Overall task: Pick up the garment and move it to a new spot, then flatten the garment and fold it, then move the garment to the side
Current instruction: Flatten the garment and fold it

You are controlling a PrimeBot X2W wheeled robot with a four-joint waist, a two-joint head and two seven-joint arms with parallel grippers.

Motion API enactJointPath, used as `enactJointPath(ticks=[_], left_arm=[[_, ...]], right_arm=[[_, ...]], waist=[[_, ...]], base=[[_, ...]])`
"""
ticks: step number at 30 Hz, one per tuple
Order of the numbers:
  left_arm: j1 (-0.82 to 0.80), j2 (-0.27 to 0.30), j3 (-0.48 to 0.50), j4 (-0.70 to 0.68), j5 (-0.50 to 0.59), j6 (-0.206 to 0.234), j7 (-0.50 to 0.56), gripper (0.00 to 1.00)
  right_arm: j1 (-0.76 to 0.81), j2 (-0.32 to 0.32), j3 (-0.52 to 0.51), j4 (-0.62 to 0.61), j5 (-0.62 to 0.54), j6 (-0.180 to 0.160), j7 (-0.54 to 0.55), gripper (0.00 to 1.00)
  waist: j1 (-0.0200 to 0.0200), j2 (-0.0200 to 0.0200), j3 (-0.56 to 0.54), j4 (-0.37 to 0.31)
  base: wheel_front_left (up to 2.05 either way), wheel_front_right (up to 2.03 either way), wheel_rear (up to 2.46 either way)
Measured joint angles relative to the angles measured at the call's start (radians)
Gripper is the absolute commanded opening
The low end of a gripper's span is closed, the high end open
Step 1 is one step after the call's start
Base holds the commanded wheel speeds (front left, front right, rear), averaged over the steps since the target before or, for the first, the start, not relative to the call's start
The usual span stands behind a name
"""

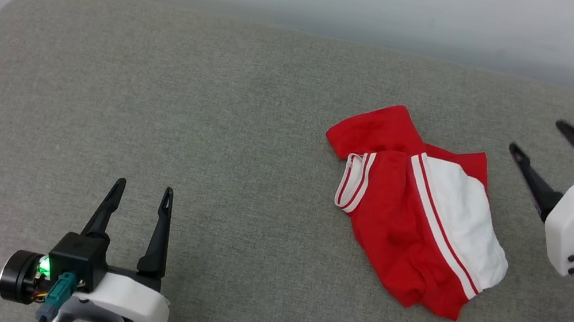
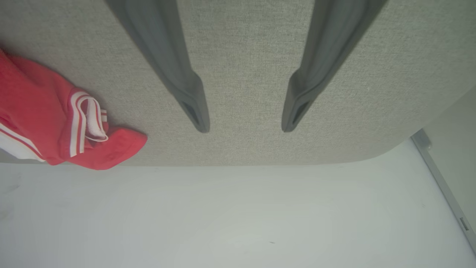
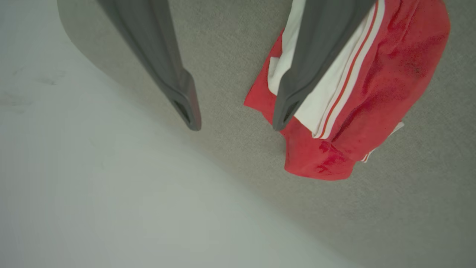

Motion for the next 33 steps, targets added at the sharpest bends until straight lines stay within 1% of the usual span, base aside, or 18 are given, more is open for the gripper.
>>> enactJointPath(ticks=[1, 3, 6, 8, 12, 16, 21, 22, 23, 24, 29, 33], left_arm=[[-0.008, 0.0, -0.004, 0.0, -0.002, 0.002, 0.0, 1.0], [-0.021, 0.0, -0.006, 0.001, -0.007, 0.002, 0.0, 1.0], [-0.039, 0.0, -0.014, 0.002, -0.018, 0.004, 0.0, 1.0], [-0.051, -0.001, -0.025, 0.002, -0.026, 0.007, 0.0, 1.0], [-0.068, -0.001, -0.046, 0.001, -0.037, 0.017, 0.0, 1.0], [-0.08, -0.001, -0.06, 0.002, -0.046, 0.03, 0.0, 1.0], [-0.08, -0.001, -0.065, 0.004, -0.052, 0.038, 0.0, 1.0], [-0.08, -0.001, -0.064, 0.005, -0.052, 0.039, 0.0, 1.0], [-0.08, -0.001, -0.061, 0.006, -0.052, 0.041, 0.0, 1.0], [-0.08, -0.001, -0.06, 0.008, -0.052, 0.043, 0.0, 1.0], [-0.083, -0.001, -0.059, 0.015, -0.052, 0.042, 0.0, 1.0], [-0.084, -0.001, -0.059, 0.017, -0.051, 0.041, 0.0, 1.0]], right_arm=[[-0.016, -0.047, 0.081, 0.005, 0.065, 0.0, 0.105, 1.0], [-0.035, -0.084, 0.142, 0.007, 0.135, 0.0, 0.207, 1.0], [-0.069, -0.118, 0.207, 0.012, 0.205, 0.0, 0.311, 1.0], [-0.088, -0.124, 0.239, 0.024, 0.237, 0.0, 0.357, 1.0], [-0.102, -0.123, 0.299, 0.085, 0.272, 0.0, 0.415, 1.0], [-0.098, -0.116, 0.364, 0.16, 0.288, -0.001, 0.438, 1.0], [-0.103, -0.119, 0.406, 0.211, 0.318, -0.002, 0.408, 1.0], [-0.107, -0.119, 0.415, 0.215, 0.32, -0.002, 0.394, 0.82], [-0.112, -0.119, 0.427, 0.217, 0.323, -0.002, 0.375, 0.34], [-0.117, -0.119, 0.437, 0.22, 0.325, -0.002, 0.354, 0.0], [-0.179, -0.092, 0.46, 0.246, 0.329, 0.001, 0.237, 0.0], [-0.279, -0.085, 0.44, 0.275, 0.325, 0.0, 0.125, 0.0]], waist=[[0.0, 0.0, 0.014, 0.006], [0.0, 0.0, 0.029, 0.013], [0.0, 0.0, 0.054, 0.024], [0.0, 0.0, 0.073, 0.033], [0.0, -0.0001, 0.109, 0.055], [0.0, -0.0001, 0.136, 0.079], [-0.0002, -0.0001, 0.15, 0.095], [-0.0003, -0.0001, 0.15, 0.094], [-0.0003, 0.0, 0.148, 0.092], [-0.0003, 0.0, 0.146, 0.09], [-0.0001, 0.0, 0.126, 0.078], [-0.0001, 0.0, 0.109, 0.074]], base=[[0.0, 0.0, 0.0], [0.0, 0.0, 0.0], [0.0, 0.0, 0.0], [0.0, 0.0, 0.0], [0.0, 0.0, 0.0], [0.0, 0.0, 0.0], [0.0, 0.0, 0.0], [0.0, 0.0, 0.0], [0.0, 0.0, 0.0], [0.0, 0.0, 0.0], [0.0, 0.0, 0.0], [0.0, 0.0, 0.0]])
